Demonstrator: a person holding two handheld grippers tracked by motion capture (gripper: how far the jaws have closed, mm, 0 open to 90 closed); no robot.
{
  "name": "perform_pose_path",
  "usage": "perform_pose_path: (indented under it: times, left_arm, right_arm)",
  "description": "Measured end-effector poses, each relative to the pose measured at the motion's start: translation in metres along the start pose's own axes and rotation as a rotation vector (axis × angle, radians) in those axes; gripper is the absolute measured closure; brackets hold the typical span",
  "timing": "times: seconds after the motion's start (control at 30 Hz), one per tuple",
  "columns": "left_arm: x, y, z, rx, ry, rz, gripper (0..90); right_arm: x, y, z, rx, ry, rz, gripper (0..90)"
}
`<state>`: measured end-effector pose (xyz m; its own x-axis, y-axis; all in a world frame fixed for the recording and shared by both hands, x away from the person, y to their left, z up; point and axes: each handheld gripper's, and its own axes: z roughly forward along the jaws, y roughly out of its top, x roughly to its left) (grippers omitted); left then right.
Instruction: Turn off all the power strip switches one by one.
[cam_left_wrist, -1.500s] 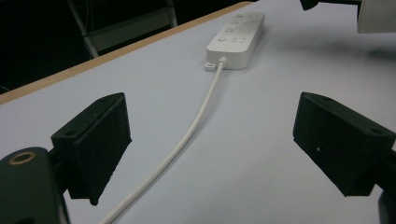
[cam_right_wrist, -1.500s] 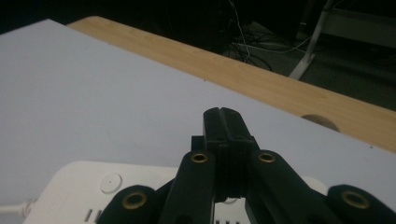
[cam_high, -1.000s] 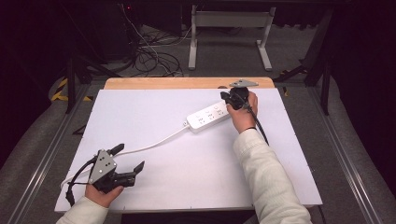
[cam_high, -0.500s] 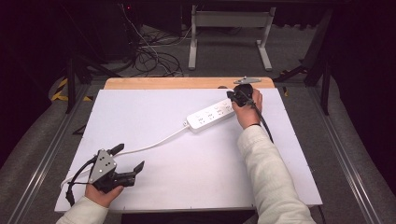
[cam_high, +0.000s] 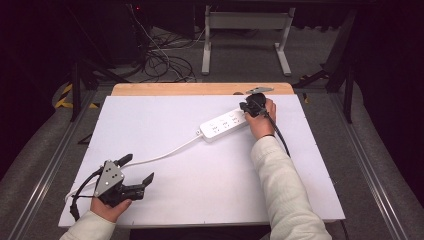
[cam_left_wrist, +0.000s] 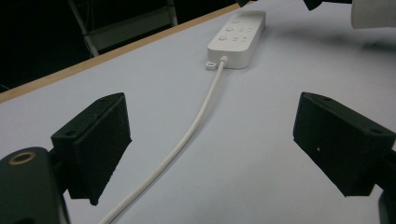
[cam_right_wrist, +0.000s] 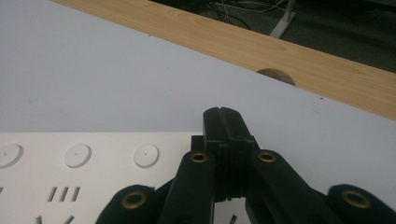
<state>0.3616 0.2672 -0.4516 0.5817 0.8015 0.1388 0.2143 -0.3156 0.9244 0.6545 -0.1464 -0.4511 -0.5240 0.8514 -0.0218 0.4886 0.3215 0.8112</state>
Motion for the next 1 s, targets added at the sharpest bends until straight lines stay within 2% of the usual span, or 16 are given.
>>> perform_pose_path:
  times: [0.37,0.8,1.0]
  left_arm:
    - [0.000,0.000,0.000,0.000,0.000,0.002,11.9]
    - [-0.001,0.000,0.000,-0.002,-0.003,-0.004,11.9]
    - [-0.001,0.000,0.000,-0.003,-0.002,-0.003,11.9]
  right_arm:
    - [0.002,-0.005,0.009,0.025,-0.003,0.006,90.0]
    - [0.005,-0.006,0.011,0.026,-0.024,-0.008,90.0]
    - [0.005,-0.007,0.012,0.026,-0.025,0.004,90.0]
